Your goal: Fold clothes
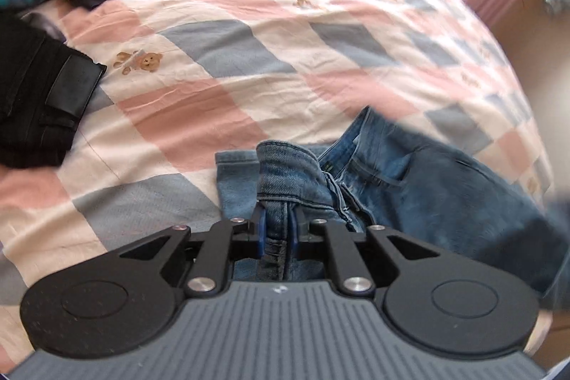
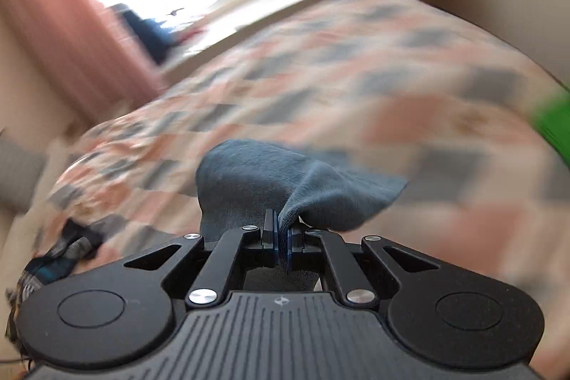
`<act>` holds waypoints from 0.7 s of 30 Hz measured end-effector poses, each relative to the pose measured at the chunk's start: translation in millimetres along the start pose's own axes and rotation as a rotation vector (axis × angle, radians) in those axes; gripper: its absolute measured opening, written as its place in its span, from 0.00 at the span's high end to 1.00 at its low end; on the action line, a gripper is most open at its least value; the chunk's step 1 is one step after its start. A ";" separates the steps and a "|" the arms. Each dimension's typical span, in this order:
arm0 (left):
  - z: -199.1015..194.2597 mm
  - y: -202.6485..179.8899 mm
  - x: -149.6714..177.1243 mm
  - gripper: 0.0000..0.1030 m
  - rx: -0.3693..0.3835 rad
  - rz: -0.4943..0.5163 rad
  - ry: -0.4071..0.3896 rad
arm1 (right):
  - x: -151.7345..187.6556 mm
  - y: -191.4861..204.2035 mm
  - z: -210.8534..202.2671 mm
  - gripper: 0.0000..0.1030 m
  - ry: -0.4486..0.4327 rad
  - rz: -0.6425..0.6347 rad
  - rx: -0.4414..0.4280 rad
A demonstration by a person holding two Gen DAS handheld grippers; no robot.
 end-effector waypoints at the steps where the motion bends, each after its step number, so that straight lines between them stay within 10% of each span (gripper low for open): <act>1: 3.3 0.2 3.7 0.89 -0.011 0.013 0.015 | 26.3 -28.1 -7.5 0.94 0.061 0.048 0.063; 5: 9.6 15.8 22.6 0.85 -0.038 -0.027 0.059 | 129.2 -109.2 -18.9 0.77 0.309 0.187 0.289; 8: 4.0 24.8 33.6 0.78 -0.032 -0.081 0.067 | 145.7 -97.4 -3.5 0.63 0.360 0.133 0.247; 13: -0.2 35.7 57.9 0.59 -0.053 -0.198 0.087 | 91.8 -27.3 68.5 0.40 0.309 -0.115 0.039; 21: 15.0 57.3 112.5 0.42 -0.140 -0.429 0.129 | 37.6 83.7 221.6 0.30 0.367 -0.467 -0.211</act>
Point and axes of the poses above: each gripper's, at about its wrist camera, not at the fingertips, and z roughly the way its jaws point, y to its left, x to its underside, the point moved 10 cm from there along z, roughly the way its jaws point, and after that the axes turned 5 degrees about -y, right-handed, at the moved point
